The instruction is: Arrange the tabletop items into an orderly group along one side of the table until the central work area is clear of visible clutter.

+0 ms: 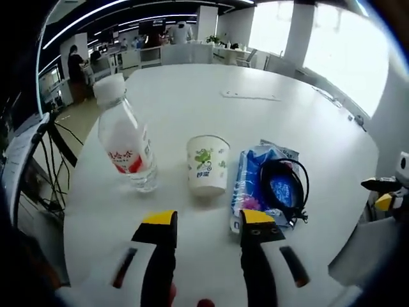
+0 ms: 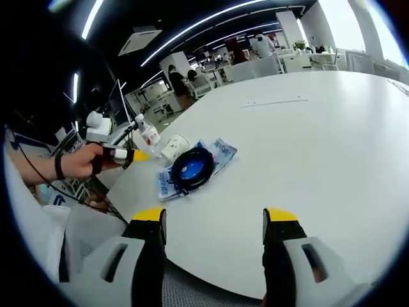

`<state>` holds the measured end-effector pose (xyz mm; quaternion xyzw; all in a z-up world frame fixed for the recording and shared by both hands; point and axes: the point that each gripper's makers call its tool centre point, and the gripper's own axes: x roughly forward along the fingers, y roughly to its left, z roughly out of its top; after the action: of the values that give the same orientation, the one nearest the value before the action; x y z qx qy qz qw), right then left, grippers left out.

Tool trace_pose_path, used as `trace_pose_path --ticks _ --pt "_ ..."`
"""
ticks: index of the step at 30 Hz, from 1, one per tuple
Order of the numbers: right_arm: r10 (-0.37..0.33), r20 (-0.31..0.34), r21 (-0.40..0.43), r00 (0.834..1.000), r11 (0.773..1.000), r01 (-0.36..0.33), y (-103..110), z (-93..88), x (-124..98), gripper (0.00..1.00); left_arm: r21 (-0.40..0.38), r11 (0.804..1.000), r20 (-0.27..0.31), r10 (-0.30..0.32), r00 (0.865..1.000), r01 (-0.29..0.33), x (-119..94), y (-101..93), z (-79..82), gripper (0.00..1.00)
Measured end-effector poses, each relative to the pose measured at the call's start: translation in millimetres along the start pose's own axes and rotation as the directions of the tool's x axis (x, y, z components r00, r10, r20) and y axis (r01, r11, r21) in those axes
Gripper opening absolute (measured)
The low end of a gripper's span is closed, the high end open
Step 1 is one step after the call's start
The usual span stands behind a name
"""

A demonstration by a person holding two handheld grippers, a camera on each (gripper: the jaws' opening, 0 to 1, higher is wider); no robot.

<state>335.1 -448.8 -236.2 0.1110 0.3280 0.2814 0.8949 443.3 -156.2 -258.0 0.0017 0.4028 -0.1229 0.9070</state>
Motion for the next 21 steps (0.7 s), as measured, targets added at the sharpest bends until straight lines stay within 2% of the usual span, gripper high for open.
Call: trace_pose_path --ticks 10,21 --pt "-0.007 -0.005 0.015 1.0 1.0 0.007 -5 -3.8 -3 0.6 0.028 0.999 -0.007 -0.02 1.0 0.02 19 -8.8 15.6 0.38" --pt "-0.011 -0.012 0.015 1.0 1.0 0.011 -13 -0.3 -6 0.6 0.029 0.999 -0.027 -0.024 0.999 0.025 40 -4.3 24.4 0.4"
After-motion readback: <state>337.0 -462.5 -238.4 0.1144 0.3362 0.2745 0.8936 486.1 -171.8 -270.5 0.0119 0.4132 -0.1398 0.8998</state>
